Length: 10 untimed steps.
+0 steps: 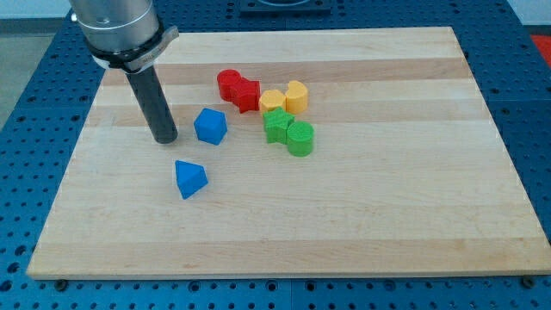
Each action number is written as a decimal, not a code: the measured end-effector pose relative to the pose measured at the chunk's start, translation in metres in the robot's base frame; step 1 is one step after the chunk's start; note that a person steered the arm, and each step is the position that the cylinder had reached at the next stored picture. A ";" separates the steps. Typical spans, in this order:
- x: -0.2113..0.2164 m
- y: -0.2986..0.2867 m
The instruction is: Move blue cube towards red blocks
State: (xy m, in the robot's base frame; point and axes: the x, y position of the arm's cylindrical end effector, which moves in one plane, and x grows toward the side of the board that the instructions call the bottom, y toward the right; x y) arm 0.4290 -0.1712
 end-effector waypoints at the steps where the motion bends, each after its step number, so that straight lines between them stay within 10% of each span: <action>1: -0.002 0.007; 10: 0.029 0.003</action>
State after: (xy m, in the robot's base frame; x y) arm 0.4584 -0.1680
